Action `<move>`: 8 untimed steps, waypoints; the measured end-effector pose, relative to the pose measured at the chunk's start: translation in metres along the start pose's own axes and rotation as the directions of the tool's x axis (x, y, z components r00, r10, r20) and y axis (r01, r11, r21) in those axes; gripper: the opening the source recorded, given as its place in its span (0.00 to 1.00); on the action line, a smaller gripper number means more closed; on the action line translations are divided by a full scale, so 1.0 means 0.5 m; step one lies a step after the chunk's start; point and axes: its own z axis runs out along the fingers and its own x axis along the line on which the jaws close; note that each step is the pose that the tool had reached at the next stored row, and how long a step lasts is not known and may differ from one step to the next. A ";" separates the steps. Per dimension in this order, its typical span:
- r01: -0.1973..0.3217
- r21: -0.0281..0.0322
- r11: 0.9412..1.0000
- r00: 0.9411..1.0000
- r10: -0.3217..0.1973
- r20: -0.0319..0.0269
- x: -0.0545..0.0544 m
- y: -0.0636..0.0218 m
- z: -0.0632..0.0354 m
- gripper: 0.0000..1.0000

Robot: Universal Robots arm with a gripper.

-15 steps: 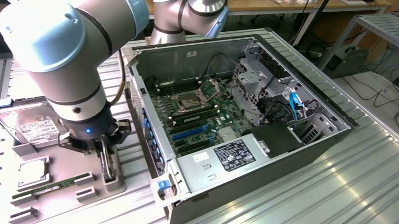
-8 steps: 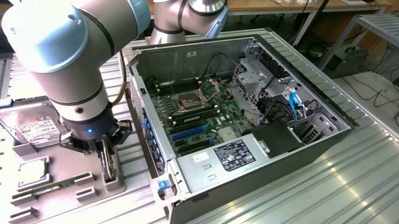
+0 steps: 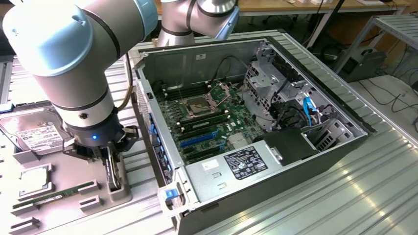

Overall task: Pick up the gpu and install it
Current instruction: 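Pick up the gpu and move the gpu toward the slot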

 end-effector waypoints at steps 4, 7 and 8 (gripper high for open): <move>0.000 0.000 1.000 1.000 0.000 0.000 0.000 0.000 0.000 0.29; 0.000 -0.001 1.000 1.000 0.000 0.001 -0.001 0.001 -0.009 0.29; 0.000 0.000 1.000 1.000 0.000 0.000 -0.001 0.001 -0.017 0.29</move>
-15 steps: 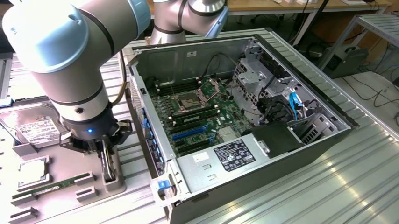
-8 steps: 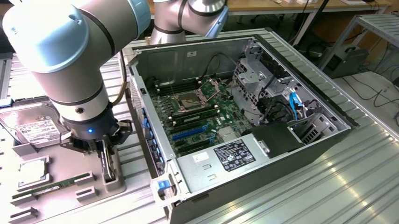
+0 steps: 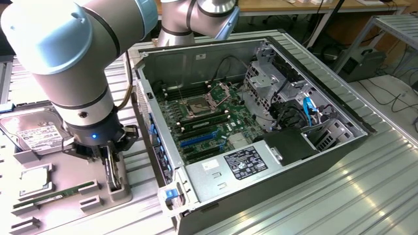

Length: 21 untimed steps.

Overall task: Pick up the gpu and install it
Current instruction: 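Pick up the gpu and move the gpu toward the slot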

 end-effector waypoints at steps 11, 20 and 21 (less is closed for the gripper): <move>0.000 0.000 1.000 1.000 0.000 0.000 -0.004 0.006 -0.108 0.29; 0.000 0.000 1.000 1.000 0.000 0.000 -0.006 0.011 -0.192 0.29; 0.000 0.000 1.000 1.000 0.000 0.000 -0.007 0.012 -0.201 0.29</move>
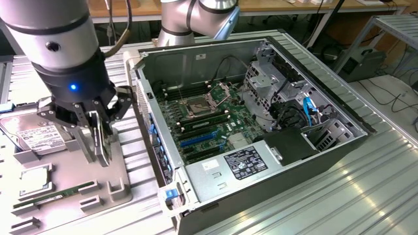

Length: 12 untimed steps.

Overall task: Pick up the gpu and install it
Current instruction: 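Pick up the gpu and move the gpu toward the slot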

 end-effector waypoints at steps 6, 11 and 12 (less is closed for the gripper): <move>0.000 0.000 1.000 1.000 0.000 0.000 -0.002 0.003 -0.055 0.29; 0.000 0.000 1.000 1.000 0.000 0.000 -0.003 0.006 -0.100 0.29; 0.000 0.000 1.000 1.000 0.000 0.000 -0.004 0.007 -0.113 0.29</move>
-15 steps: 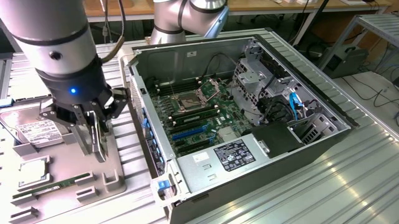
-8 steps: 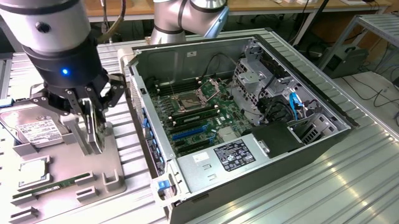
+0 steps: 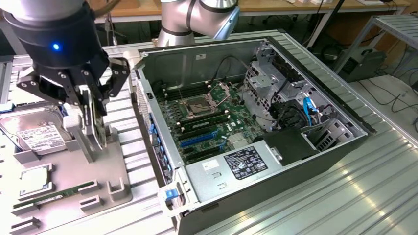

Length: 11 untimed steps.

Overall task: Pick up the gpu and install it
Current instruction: 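Pick up the gpu and move the gpu toward the slot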

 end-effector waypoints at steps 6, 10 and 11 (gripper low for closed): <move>0.000 0.000 1.000 1.000 0.000 0.000 -0.002 0.003 -0.056 0.29; 0.000 0.000 1.000 1.000 0.000 0.000 -0.003 0.005 -0.091 0.29; 0.000 0.000 1.000 1.000 0.000 0.000 -0.003 0.006 -0.101 0.29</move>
